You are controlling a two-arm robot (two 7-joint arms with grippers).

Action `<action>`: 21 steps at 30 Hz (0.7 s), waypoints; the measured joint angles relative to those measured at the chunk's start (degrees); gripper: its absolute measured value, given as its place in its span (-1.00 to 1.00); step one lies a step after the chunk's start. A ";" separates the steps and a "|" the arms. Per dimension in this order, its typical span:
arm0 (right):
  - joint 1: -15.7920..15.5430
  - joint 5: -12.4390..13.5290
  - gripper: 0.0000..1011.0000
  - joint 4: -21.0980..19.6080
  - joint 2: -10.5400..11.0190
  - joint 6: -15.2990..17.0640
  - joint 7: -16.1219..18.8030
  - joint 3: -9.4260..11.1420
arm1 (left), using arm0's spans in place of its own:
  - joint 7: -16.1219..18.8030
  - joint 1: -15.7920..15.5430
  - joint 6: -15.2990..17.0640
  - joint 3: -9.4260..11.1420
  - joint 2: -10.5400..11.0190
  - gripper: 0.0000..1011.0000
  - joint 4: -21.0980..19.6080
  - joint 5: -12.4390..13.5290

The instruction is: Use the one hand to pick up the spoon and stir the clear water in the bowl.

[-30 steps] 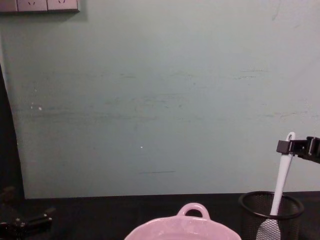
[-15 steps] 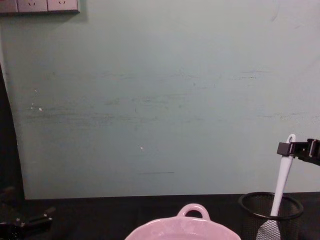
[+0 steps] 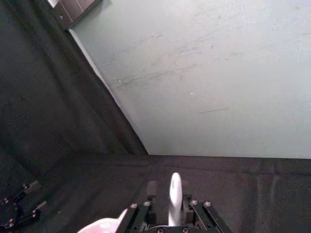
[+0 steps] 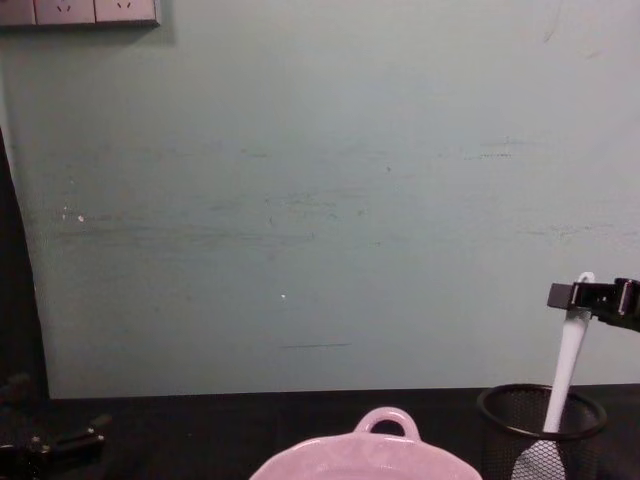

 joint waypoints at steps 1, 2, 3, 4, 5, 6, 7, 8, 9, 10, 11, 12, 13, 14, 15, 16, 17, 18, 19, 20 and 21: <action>0.00 0.00 -0.37 0.00 0.00 0.01 -0.01 0.01 | 0.00 0.00 0.00 0.00 0.00 1.00 0.00 0.00; 0.00 0.00 -0.35 -0.01 0.00 0.01 -0.01 0.01 | 0.00 0.00 0.00 0.00 0.00 1.00 0.00 0.00; 0.00 0.00 -0.25 -0.02 0.00 0.03 -0.02 0.02 | 0.00 0.00 0.00 0.00 0.00 1.00 0.00 0.00; 0.00 0.00 -0.23 -0.03 0.00 0.03 -0.03 0.02 | 0.00 0.00 0.00 0.00 0.00 1.00 0.00 0.00; 0.00 0.00 -0.14 -0.03 0.00 0.03 -0.03 0.02 | 0.00 0.00 0.00 0.00 0.00 1.00 0.00 0.00; 0.00 0.00 -0.10 -0.04 0.00 0.04 -0.05 0.03 | 0.00 0.00 0.00 0.00 0.00 1.00 0.00 0.00; 0.00 0.00 -0.07 -0.04 0.00 0.04 -0.05 0.03 | 0.00 0.00 0.00 0.00 0.00 1.00 0.00 0.00; 0.00 -0.01 0.05 -0.05 0.00 0.05 -0.05 0.04 | 0.00 0.00 0.00 0.00 0.00 1.00 0.00 0.00; 0.00 0.00 0.11 -0.06 0.00 0.05 -0.06 0.05 | 0.00 0.00 0.00 0.00 0.00 1.00 0.00 0.00; 0.00 0.00 0.18 -0.06 0.00 0.06 -0.06 0.05 | 0.00 0.00 0.00 0.00 0.00 1.00 0.00 0.00; 0.00 0.00 0.27 -0.06 0.00 0.06 -0.06 0.05 | 0.00 0.00 0.00 0.00 0.00 1.00 0.00 0.00; 0.00 0.00 0.30 -0.06 0.00 0.07 -0.06 0.06 | 0.00 0.00 0.00 0.00 0.00 1.00 0.00 0.00; 0.00 0.00 0.33 -0.07 0.00 0.08 -0.06 0.06 | 0.00 0.00 0.00 0.00 0.00 1.00 0.00 0.00; 0.00 0.00 0.38 -0.07 0.00 0.08 -0.06 0.05 | 0.00 0.00 0.00 0.00 0.00 1.00 0.00 0.00; 0.00 0.00 0.50 -0.07 0.00 0.09 -0.06 0.06 | 0.00 0.00 0.00 0.00 0.00 1.00 0.00 0.00; 0.00 -0.01 0.57 -0.07 0.00 0.10 -0.06 0.06 | 0.00 0.00 0.00 0.00 0.00 1.00 0.00 0.00; 0.00 -0.01 0.60 -0.07 0.00 0.11 -0.06 0.06 | 0.00 0.00 0.00 0.00 0.00 1.00 0.00 0.00; 0.00 -0.01 0.64 -0.07 0.00 0.11 -0.06 0.06 | 0.00 0.00 0.00 0.00 0.00 1.00 0.00 0.00; 0.00 0.00 0.71 -0.07 0.00 0.12 -0.07 0.06 | 0.00 0.00 0.00 0.00 0.00 1.00 0.00 0.00; 0.00 -0.01 0.75 -0.07 0.00 0.12 -0.06 0.06 | 0.00 0.00 0.00 0.00 0.00 1.00 0.00 0.00; 0.00 -0.01 0.80 -0.07 0.00 0.12 -0.06 0.06 | 0.00 0.00 0.00 0.00 0.00 1.00 0.00 0.00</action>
